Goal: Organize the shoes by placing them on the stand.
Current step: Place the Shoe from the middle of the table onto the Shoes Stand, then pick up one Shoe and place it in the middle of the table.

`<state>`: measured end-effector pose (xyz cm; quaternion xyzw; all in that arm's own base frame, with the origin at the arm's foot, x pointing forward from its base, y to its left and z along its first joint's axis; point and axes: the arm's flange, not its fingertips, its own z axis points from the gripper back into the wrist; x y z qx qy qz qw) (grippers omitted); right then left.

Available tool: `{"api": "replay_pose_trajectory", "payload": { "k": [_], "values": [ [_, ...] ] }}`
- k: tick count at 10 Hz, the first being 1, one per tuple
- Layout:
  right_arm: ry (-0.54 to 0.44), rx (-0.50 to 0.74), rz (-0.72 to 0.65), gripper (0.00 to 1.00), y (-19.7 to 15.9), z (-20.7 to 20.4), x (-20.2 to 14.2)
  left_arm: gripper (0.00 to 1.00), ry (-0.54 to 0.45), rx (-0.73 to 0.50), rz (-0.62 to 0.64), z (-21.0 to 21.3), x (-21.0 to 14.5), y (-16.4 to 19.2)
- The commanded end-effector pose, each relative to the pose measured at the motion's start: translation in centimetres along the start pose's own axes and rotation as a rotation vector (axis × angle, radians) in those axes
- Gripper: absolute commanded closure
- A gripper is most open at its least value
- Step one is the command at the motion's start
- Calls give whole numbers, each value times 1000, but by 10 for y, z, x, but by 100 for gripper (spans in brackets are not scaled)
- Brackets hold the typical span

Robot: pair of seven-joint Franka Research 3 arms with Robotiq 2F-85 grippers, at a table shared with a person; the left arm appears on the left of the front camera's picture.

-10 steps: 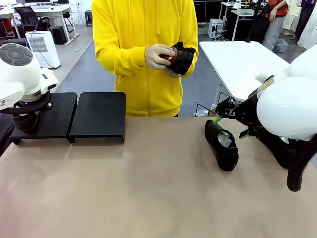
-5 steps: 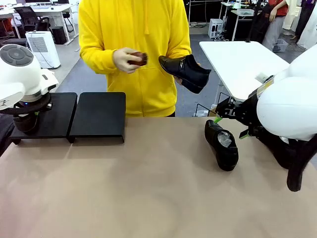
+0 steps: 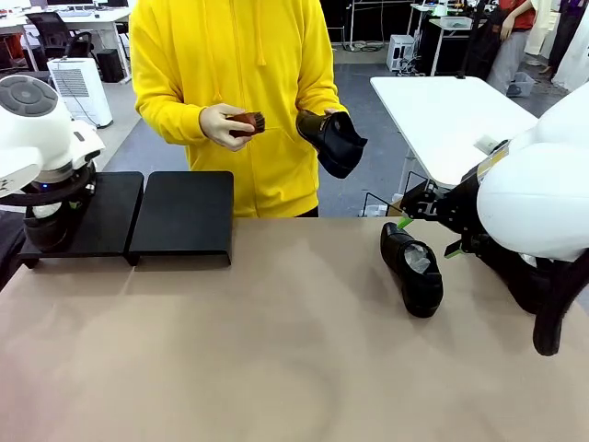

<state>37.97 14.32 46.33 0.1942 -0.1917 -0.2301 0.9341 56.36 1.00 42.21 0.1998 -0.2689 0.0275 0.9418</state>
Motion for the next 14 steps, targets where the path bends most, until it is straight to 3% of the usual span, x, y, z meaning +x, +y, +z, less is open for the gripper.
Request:
{"api": "replay_pose_trajectory", "payload": {
  "k": [1, 4, 5, 11, 13, 14],
  "values": [
    [-4, -3, 10, 0, 1, 1, 1, 47, -48, 29, 39, 5, 1, 6],
    [-4, -3, 10, 0, 1, 1, 1, 47, -122, -55, 95, 51, -6, 18],
    [-4, -3, 10, 0, 1, 1, 1, 47, -54, -7, 43, 20, 8, 10],
    [-4, -3, 10, 0, 1, 1, 1, 47, -47, -24, 49, 16, 2, 6],
    [-4, -3, 10, 0, 1, 1, 1, 47, -130, -167, 75, 83, -18, -4],
    [-4, -3, 10, 0, 1, 1, 1, 47, -139, -176, 73, 102, -26, -2]
  ]
}}
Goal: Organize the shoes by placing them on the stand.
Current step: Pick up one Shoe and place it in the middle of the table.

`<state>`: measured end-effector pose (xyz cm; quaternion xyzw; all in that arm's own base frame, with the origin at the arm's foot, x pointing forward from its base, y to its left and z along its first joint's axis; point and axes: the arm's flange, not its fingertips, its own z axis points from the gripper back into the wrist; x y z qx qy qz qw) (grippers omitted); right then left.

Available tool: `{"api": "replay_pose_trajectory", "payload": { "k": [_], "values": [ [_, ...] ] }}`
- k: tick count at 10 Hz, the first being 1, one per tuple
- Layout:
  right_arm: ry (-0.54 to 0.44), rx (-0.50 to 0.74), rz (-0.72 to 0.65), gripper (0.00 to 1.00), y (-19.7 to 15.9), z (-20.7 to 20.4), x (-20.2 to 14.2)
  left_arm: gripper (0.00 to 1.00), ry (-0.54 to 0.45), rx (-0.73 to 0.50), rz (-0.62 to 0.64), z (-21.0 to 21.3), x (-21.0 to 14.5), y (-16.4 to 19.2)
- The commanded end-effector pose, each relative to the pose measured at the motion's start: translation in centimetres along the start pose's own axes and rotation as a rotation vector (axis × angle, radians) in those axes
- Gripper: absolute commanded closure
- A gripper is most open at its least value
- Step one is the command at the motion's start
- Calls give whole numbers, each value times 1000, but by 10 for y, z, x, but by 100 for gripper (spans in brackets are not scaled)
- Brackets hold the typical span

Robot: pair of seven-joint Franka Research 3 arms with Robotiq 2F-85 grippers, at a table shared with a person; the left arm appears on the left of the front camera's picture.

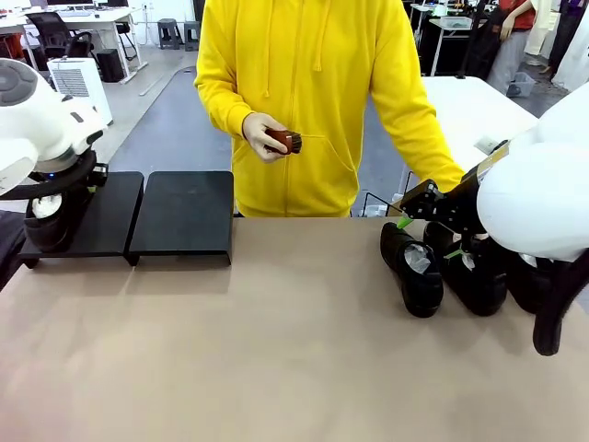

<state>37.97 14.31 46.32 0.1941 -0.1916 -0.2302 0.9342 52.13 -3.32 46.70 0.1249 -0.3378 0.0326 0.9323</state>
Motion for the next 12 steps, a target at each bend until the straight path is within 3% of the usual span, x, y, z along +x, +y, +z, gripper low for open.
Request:
{"api": "replay_pose_trajectory", "payload": {
  "k": [1, 4, 7, 9, 10, 12],
  "values": [
    [0, 0, 0, 0, 0, 0, 0, 47, 39, -72, 2, 49, -16, 16],
    [49, 14, 127, 0, -19, 31, -33, 47, 222, -172, 13, 83, -34, 19],
    [144, -14, 267, 0, -38, 51, -69, 47, 303, -280, 41, 102, -40, 13],
    [152, -61, 323, 0, -45, 58, -78, 47, 324, -289, 80, 101, -41, 13],
    [149, -27, 252, 0, 9, 52, -45, 47, 319, -289, 100, 97, -40, 15],
    [149, -27, 252, 0, 9, 52, -45, 47, 314, -276, 64, 103, -43, 7]
  ]
}}
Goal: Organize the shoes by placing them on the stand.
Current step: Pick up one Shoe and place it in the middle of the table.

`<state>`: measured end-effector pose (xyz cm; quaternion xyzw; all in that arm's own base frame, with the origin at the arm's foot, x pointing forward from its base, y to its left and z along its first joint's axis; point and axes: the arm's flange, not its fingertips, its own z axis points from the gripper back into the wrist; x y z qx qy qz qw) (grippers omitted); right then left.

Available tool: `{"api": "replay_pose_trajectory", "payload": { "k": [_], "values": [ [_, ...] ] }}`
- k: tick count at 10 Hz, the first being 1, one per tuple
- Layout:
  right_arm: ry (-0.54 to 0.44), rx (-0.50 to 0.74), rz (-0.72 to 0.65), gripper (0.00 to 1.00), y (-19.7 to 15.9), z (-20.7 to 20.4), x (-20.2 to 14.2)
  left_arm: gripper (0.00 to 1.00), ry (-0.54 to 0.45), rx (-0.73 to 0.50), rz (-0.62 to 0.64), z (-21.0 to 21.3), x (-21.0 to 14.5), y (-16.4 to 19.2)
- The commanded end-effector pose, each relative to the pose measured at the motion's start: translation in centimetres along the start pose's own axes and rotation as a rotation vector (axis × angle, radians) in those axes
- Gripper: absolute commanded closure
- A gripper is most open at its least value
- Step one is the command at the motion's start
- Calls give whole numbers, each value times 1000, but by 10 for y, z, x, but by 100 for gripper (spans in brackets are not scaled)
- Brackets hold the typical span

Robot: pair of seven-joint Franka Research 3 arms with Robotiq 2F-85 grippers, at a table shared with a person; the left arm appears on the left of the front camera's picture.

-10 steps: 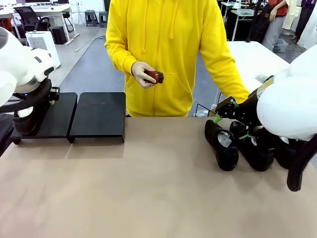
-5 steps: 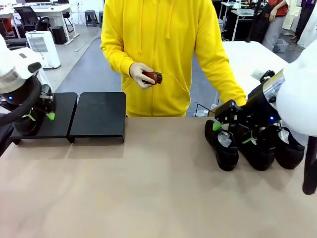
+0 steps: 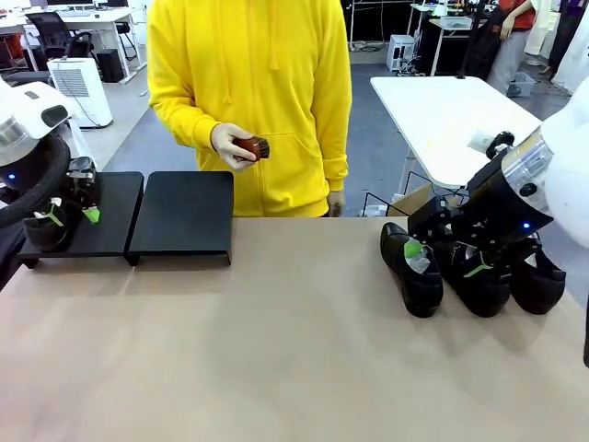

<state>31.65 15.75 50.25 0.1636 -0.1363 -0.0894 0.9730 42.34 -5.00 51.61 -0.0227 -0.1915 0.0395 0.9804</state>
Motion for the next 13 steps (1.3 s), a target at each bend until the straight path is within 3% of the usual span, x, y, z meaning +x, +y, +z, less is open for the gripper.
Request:
{"api": "replay_pose_trajectory", "payload": {
  "k": [1, 3, 4, 6, 10, 11, 13],
  "values": [
    [-13, 17, -19, 0, 1, -5, 5, 47, -4, 0, -10, 2, 0, -1],
    [0, 0, -4, 0, -1, -2, 1, 47, -4, 0, -10, 2, 0, -1],
    [-68, -86, 66, 0, 5, -2, 7, 47, -4, 0, -10, 2, 0, -1],
    [-78, -139, 139, 0, 14, 3, 13, 47, -4, 0, -10, 2, 0, -1],
    [-26, -210, 321, 0, 39, -21, 38, 47, -4, 0, -10, 2, 0, -1],
    [5, -233, 326, 0, 47, -40, 52, 47, -4, 0, -10, 2, 0, -1],
    [-51, -297, 314, 0, 47, -26, 36, 47, -4, 0, -10, 2, 0, -1]
  ]
}}
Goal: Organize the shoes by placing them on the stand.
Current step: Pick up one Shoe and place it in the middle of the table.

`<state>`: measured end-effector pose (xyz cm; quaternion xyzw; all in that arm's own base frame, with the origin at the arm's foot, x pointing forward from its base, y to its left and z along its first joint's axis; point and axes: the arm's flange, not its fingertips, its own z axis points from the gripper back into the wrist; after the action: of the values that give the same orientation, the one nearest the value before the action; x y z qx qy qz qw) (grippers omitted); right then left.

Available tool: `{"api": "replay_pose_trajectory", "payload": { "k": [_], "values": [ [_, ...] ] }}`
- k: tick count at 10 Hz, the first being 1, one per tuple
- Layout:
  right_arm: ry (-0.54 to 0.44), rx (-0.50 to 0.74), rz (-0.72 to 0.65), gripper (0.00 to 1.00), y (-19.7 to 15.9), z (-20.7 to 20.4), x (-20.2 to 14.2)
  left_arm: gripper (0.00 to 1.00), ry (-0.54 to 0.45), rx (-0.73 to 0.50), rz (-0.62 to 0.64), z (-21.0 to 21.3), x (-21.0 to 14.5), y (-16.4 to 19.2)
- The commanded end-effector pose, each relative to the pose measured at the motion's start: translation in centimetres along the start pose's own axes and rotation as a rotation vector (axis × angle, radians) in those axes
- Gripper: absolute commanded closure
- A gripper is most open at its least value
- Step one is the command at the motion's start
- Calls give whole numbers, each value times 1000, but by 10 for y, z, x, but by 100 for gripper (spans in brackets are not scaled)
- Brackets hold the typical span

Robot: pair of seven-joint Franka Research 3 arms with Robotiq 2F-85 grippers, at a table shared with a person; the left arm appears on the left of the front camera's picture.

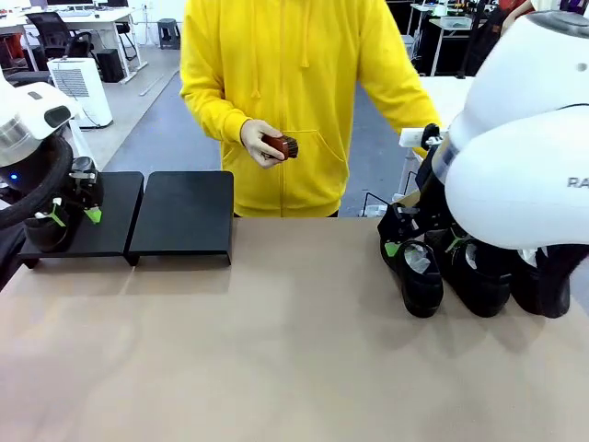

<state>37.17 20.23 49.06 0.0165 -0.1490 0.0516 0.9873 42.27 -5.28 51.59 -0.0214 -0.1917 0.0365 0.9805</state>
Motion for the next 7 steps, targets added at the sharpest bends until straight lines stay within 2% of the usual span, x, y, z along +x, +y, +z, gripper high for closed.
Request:
{"api": "replay_pose_trajectory", "payload": {
  "k": [1, 4, 7],
  "values": [
    [-33, -56, -37, 0, -4, 23, -11, 47, -3, -1, -4, 1, 1, 1],
    [18, -82, -9, 0, -8, 33, -30, 47, -3, -1, -4, 1, 1, 1],
    [17, -62, -7, 0, -7, 36, -28, 47, -3, -1, -4, 1, 1, 1]
  ]
}}
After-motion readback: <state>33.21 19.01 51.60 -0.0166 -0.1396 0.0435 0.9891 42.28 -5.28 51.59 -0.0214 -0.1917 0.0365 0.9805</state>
